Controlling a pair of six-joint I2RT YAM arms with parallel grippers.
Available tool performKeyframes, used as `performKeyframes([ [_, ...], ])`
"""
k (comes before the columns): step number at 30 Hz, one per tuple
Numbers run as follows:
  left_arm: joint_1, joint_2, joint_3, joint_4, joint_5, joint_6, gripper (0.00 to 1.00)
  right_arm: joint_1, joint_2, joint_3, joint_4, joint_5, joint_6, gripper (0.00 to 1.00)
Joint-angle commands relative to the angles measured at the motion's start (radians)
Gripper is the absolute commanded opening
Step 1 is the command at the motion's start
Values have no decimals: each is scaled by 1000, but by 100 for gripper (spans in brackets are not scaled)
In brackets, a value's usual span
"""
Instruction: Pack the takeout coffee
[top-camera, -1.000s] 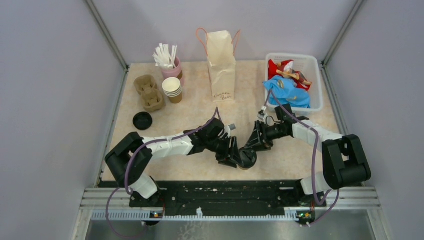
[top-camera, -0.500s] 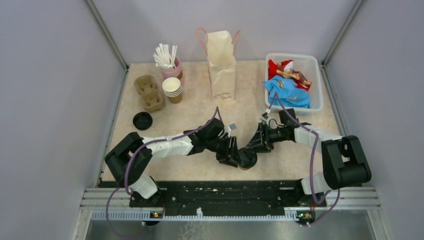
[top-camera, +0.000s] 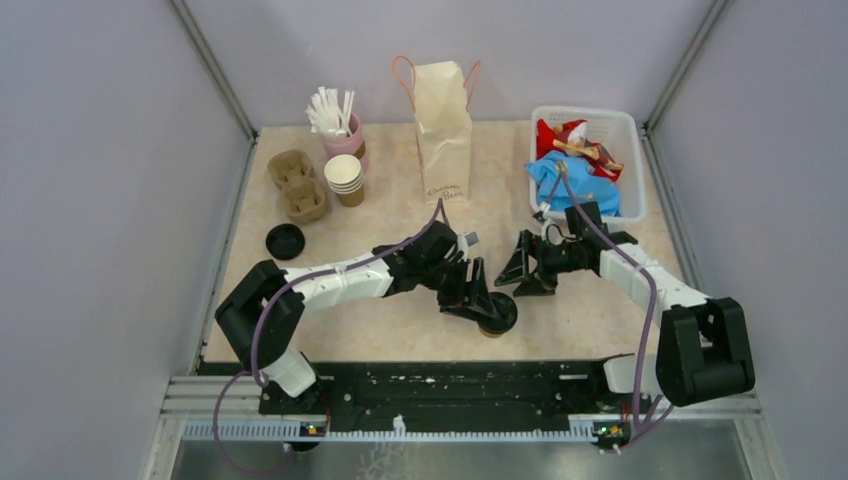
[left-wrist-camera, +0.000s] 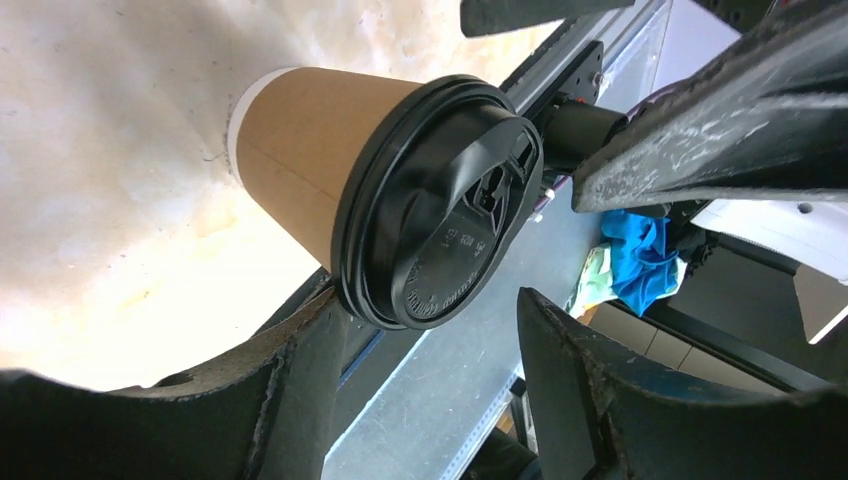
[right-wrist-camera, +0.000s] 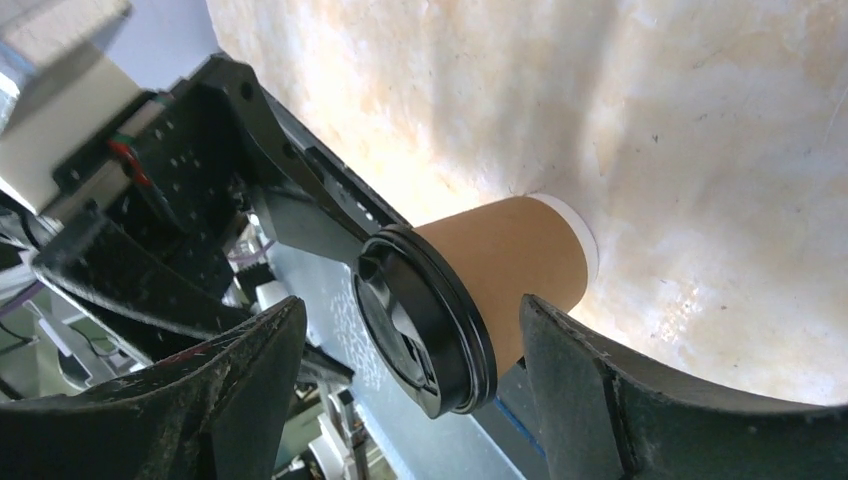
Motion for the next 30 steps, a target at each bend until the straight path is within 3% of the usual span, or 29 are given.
performKeyframes([
  [1,36,-36,10,-14,-7,13,67,11,-29,-31,-21,9,-23,78],
  [10,72,5,-60,45,25,12,51,11,5,-67,31,26,-25,71],
  [14,72,37,-100,80,20,8,42,-5,10,-144,138,-7,29,67],
  [20,72,37,-142,90,20,18,41,-55,44,-231,245,-32,74,61],
  [23,71,22,-118,79,30,22,44,-60,16,-194,188,-32,63,61],
  [25,71,8,-86,62,38,24,49,-60,-23,-140,122,-21,45,66],
  [28,74,-17,-21,27,43,29,62,-57,-48,-39,-24,13,-16,73],
  [30,79,-37,21,-23,31,46,71,-34,-59,36,-158,123,-66,80],
])
